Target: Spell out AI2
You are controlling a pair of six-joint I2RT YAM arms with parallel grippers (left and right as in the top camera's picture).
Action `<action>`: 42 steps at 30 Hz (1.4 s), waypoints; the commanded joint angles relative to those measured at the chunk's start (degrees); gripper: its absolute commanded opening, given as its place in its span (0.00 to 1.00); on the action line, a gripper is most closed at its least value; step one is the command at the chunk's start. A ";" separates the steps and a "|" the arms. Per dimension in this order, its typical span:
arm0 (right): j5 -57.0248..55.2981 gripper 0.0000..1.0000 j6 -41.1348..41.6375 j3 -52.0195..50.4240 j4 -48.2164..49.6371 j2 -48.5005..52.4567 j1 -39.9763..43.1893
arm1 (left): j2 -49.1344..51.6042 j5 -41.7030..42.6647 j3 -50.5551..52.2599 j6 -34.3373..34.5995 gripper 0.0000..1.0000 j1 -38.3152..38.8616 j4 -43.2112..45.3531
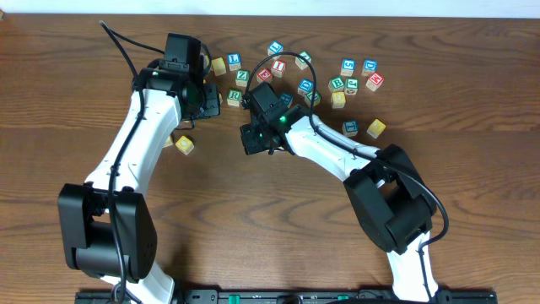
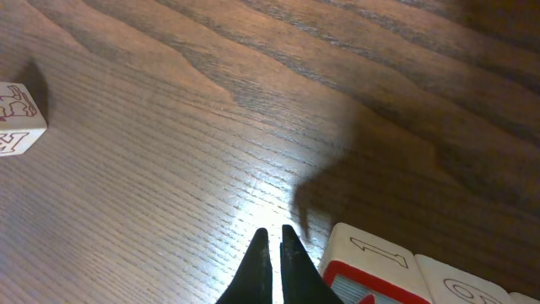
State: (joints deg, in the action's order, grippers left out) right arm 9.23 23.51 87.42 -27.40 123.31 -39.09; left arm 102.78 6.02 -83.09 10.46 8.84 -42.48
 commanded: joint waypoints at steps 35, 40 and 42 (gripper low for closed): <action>-6.25 0.77 -11.37 3.93 -37.42 -45.68 40.59 | -29.07 -0.74 -1.22 -0.37 0.38 -8.57 -2.62; -6.71 0.99 -14.38 3.93 -38.93 -48.61 44.00 | -31.91 -0.72 -1.22 -0.35 0.50 -8.57 -3.87; -8.50 0.99 -14.38 3.93 -39.47 -49.77 44.65 | -32.09 -0.72 -1.20 -0.35 0.85 -8.57 -4.46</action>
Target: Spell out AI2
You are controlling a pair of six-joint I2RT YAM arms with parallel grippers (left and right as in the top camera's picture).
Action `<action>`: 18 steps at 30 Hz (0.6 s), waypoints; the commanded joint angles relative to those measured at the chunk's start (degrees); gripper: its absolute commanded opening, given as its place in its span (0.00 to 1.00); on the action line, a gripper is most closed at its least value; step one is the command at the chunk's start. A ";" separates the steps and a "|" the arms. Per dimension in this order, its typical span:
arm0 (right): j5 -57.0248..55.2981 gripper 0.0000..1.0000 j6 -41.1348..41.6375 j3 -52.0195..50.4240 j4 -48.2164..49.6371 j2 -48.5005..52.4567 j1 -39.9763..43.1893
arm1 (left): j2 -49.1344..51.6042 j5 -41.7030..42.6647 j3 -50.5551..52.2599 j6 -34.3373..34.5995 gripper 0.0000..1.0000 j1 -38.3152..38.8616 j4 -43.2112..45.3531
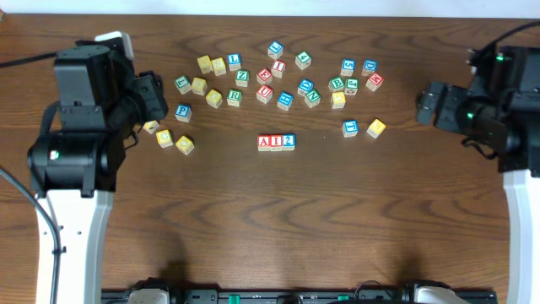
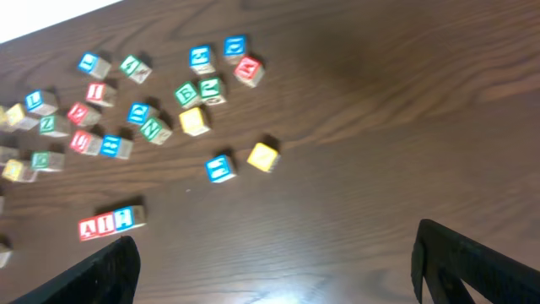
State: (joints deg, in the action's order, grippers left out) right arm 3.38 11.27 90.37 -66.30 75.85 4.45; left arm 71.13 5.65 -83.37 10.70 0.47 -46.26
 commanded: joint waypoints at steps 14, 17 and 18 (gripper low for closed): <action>-3.87 0.99 -0.63 0.98 -5.40 -11.15 1.09 | 0.26 -0.35 -0.87 -0.59 0.98 -0.20 -1.70; -3.87 0.99 -0.63 0.98 -5.53 -11.08 1.09 | 0.26 -0.35 -0.87 -0.59 0.98 -0.20 -1.70; -3.87 0.99 -0.61 0.98 -5.53 -11.02 1.09 | 0.26 -0.35 -0.87 -0.59 0.98 -0.20 -1.70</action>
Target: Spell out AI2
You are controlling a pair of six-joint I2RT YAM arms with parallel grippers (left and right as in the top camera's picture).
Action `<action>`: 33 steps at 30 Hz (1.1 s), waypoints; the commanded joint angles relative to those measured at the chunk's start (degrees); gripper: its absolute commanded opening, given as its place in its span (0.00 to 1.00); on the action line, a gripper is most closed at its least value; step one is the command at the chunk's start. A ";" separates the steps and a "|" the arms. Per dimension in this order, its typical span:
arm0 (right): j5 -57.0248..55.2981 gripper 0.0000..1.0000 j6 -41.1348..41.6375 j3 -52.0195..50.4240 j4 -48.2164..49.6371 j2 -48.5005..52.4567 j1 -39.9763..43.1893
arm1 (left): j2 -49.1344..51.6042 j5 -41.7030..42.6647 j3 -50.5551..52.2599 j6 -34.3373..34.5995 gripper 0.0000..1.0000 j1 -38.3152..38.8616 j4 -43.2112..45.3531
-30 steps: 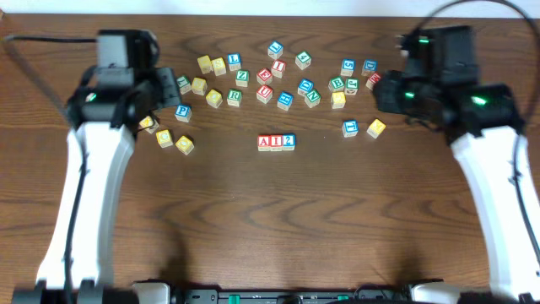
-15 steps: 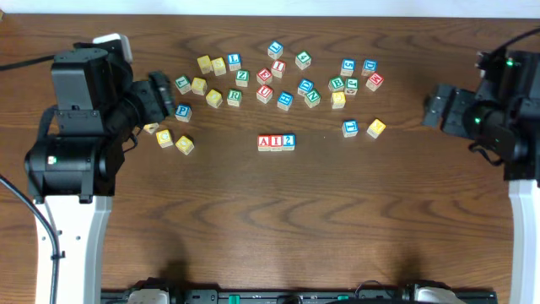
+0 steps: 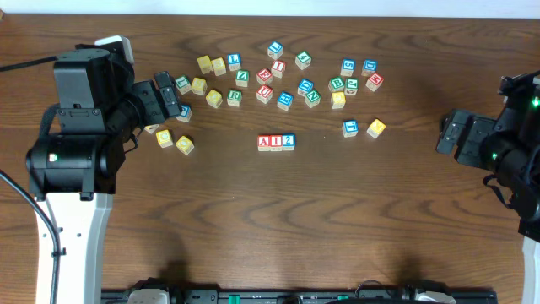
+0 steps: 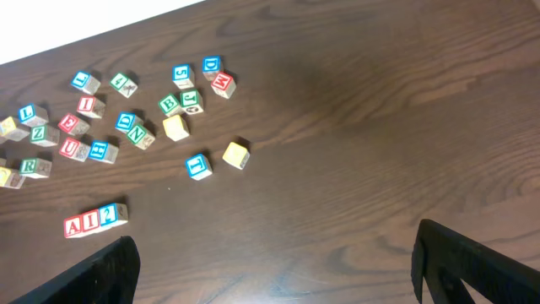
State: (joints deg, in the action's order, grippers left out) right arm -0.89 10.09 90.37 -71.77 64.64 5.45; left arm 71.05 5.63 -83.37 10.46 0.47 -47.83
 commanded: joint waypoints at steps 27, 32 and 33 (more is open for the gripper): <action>-3.28 0.99 0.52 -15.72 14.93 -16.96 -10.05 | 0.35 -0.33 -0.87 -0.35 0.98 -0.20 -0.13; -3.26 0.99 -0.59 -31.56 29.99 -28.30 -10.05 | 0.35 -0.33 -0.87 -0.35 0.98 -0.20 -0.13; -3.23 0.99 -1.09 -35.10 33.18 -30.69 -10.08 | 0.35 -0.33 -0.87 -0.35 0.98 -0.20 -0.13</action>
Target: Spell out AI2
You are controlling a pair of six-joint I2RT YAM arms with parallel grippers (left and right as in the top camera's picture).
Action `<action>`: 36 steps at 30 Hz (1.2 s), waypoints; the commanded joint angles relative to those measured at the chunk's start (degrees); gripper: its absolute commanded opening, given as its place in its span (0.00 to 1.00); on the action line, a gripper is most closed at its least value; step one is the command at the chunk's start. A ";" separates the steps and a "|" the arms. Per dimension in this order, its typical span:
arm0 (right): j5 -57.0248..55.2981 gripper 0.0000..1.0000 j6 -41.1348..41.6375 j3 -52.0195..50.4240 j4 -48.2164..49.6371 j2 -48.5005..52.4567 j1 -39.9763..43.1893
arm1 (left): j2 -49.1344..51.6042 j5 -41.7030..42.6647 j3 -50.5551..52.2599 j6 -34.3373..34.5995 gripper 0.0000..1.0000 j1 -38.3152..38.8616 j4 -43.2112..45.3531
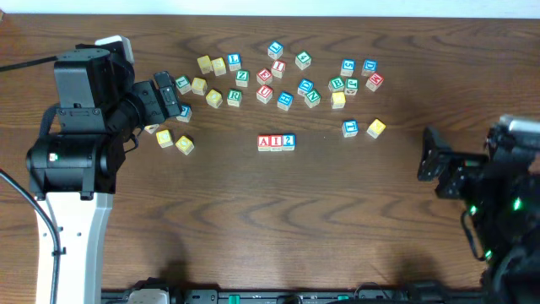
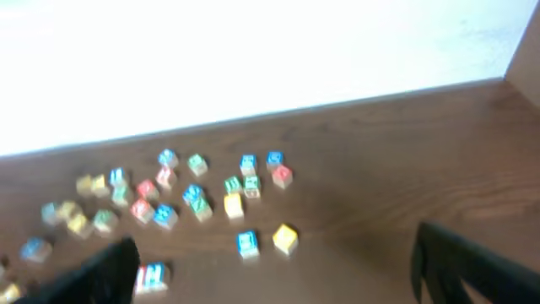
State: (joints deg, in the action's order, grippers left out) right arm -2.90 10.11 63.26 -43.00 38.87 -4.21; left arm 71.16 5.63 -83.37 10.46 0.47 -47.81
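Three blocks stand in a touching row reading A, I, 2 (image 1: 277, 142) at the table's middle: red A, red I, blue 2. In the blurred right wrist view the row (image 2: 154, 274) shows at the lower left, beside a finger. My right gripper (image 1: 432, 159) hangs at the right side, far from the row. It is open wide (image 2: 287, 283) and holds nothing. My left gripper (image 1: 170, 97) is raised at the far left over loose blocks; its fingers look spread and hold nothing.
Several loose letter blocks (image 1: 278, 72) lie scattered along the back of the table. A blue block (image 1: 350, 127) and a yellow block (image 1: 376, 127) sit right of the row. Yellow blocks (image 1: 175, 141) lie near the left arm. The table's far edge (image 2: 337, 101) meets a white wall.
My right arm has drawn back toward the front right of the table, and its camera now tilts up to show the white wall. The left arm and the blocks have not moved.
Both arms were first over the middle, my right gripper shut low beside the blocks. Then both were pulled out to the sides, the right gripper open, with the A, I, 2 row standing alone. The right arm has since moved further back.
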 commanded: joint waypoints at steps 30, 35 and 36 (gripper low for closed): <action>3.50 0.99 -8.87 -62.95 42.66 -38.58 -1.95 | 0.24 -0.33 -0.87 -0.35 0.98 -0.20 -0.15; 4.98 0.99 -8.90 -62.95 38.71 -38.58 -1.95 | 0.24 -0.33 -0.87 -0.35 0.98 -0.20 -0.15; 4.96 0.99 -8.90 -62.95 38.75 -38.58 -1.95 | 0.24 -0.33 -0.87 -0.35 0.98 -0.20 -0.15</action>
State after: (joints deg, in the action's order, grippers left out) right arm 0.71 2.11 0.43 -4.05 0.73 -5.82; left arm 71.16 5.63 -83.37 10.46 0.47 -47.90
